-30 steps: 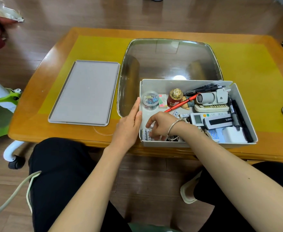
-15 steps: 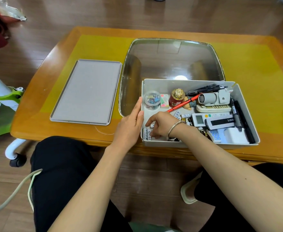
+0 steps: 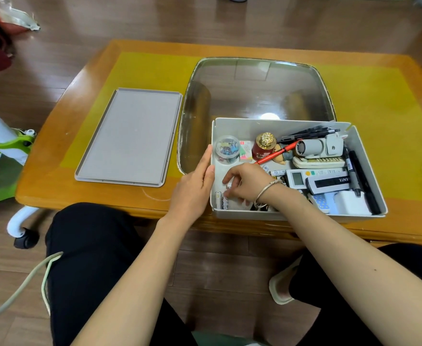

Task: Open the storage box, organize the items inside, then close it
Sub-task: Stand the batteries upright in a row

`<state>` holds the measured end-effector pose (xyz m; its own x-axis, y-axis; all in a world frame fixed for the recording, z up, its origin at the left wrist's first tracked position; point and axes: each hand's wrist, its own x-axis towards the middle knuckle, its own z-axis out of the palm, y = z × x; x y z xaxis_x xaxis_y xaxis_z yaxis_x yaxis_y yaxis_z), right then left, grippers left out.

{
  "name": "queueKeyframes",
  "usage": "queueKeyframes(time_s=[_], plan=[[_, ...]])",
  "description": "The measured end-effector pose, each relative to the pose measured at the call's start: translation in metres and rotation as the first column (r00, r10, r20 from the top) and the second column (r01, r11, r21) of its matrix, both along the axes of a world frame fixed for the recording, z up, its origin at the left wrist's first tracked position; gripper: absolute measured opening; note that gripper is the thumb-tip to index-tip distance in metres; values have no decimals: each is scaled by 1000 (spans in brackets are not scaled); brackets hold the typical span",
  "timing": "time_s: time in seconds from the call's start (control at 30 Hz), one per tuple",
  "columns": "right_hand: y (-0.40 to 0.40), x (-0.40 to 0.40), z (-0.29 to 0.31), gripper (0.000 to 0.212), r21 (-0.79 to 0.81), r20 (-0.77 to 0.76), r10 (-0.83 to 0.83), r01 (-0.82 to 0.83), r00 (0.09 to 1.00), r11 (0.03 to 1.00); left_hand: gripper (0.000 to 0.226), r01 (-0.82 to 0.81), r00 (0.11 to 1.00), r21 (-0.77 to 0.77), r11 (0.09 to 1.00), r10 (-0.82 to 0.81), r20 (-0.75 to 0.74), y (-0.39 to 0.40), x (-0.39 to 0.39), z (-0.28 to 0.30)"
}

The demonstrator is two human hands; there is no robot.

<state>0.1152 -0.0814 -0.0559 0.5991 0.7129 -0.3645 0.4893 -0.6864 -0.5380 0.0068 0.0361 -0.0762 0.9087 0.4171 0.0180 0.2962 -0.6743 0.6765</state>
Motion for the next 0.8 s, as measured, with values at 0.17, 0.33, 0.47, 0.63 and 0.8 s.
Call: queueKeyframes(time_s=[0.17, 0.33, 0.47, 0.63, 0.8], plan=[[-10, 8, -10, 38, -52, 145, 92, -85, 985, 995, 52, 14, 1000, -29, 999, -14, -3, 0, -1, 2], [-8, 8, -15, 27, -75, 179, 91, -78, 980, 994, 51, 19, 1000, -12, 1000, -19, -7, 0, -1, 3], [-8, 7, -10, 28, 24, 181, 2, -7, 984, 1000, 51, 18, 1000, -3, 1000, -18, -11, -1, -2, 5], [-10, 5, 0, 10, 36, 63, -92, 90, 994, 995, 53, 23, 1000, 9, 1000, -23, 5, 0, -1, 2], [-13, 2, 2, 13, -36, -132, -112, 108, 985, 994, 53, 12, 1000, 17, 1000, -12, -12, -1, -1, 3]])
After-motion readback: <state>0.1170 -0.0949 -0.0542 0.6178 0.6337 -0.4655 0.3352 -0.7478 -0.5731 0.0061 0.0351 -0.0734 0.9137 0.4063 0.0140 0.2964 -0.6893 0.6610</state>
